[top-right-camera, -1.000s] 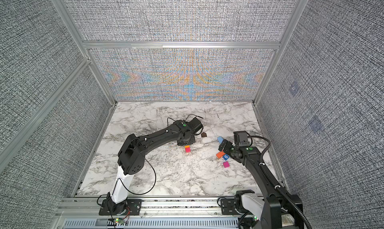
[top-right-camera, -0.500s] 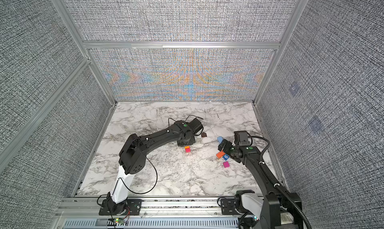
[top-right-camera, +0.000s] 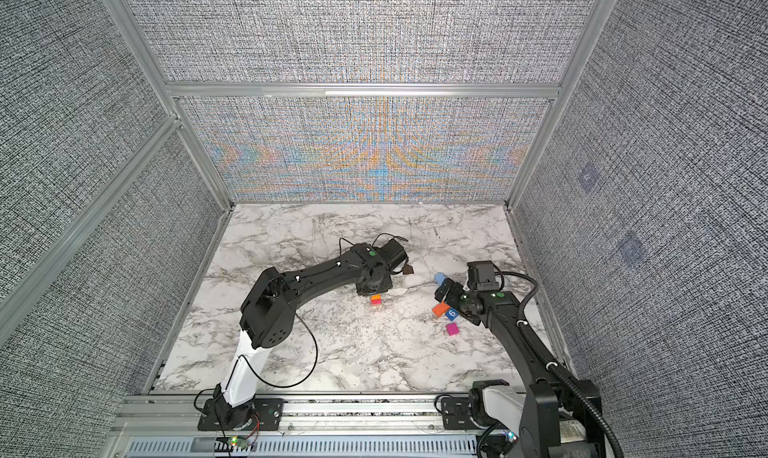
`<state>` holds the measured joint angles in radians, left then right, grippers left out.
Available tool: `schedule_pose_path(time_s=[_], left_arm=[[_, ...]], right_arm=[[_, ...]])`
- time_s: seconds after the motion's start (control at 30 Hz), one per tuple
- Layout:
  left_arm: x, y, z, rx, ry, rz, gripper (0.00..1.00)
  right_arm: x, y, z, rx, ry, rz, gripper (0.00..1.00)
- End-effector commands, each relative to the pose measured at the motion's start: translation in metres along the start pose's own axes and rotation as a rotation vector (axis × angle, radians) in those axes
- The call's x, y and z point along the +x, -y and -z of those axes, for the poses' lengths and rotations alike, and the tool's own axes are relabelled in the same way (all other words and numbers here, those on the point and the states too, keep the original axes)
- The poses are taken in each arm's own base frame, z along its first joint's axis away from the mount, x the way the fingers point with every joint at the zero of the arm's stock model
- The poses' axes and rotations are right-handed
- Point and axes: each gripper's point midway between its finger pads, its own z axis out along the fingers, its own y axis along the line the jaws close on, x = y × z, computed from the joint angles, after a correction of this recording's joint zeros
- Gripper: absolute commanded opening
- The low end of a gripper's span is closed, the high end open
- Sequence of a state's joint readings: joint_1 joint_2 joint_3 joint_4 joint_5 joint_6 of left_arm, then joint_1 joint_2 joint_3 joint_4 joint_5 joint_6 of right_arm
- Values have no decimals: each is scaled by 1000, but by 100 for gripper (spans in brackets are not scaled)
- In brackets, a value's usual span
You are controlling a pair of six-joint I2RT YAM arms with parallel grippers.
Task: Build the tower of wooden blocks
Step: 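Lower the orange block against the stack's side and open the left gripper, then withdraw the left gripper while the right gripper lowers around the blue '6' cube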
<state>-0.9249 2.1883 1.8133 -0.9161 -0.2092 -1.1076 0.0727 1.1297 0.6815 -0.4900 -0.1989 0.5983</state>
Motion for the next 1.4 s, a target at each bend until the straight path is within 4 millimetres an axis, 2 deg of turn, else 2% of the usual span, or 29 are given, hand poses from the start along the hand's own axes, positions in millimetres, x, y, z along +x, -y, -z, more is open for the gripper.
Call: schedule_pose_path(time_s=[0.0, 0.33, 0.77, 0.93, 1.1, 1.17, 1.2, 1.23, 1.37], left_arm=[[0, 0, -2, 0, 3, 9, 26], [3, -1, -5, 0, -6, 11, 29], [3, 4, -6, 11, -14, 3, 41], [3, 3, -5, 6, -17, -8, 53], [-5, -2, 11, -8, 17, -31, 70], [-11, -7, 22, -12, 49, -49, 82], [-15, -10, 28, -19, 70, -55, 95], [-18, -14, 34, -23, 89, -61, 99], [-30, -23, 60, -7, 160, -106, 99]], right_arm=[[-1, -3, -1, -17, 0, 6, 99], [0, -5, -4, -24, -15, 7, 99], [1, -6, -7, -28, -26, 7, 99], [1, -6, -6, -30, -24, 12, 99], [1, -8, -5, -38, -34, 40, 99], [2, -9, -5, -40, -44, 56, 99], [2, -8, -5, -33, -50, 61, 99], [2, -7, -6, -25, -54, 67, 99], [-3, -1, -1, 31, -48, 102, 99]])
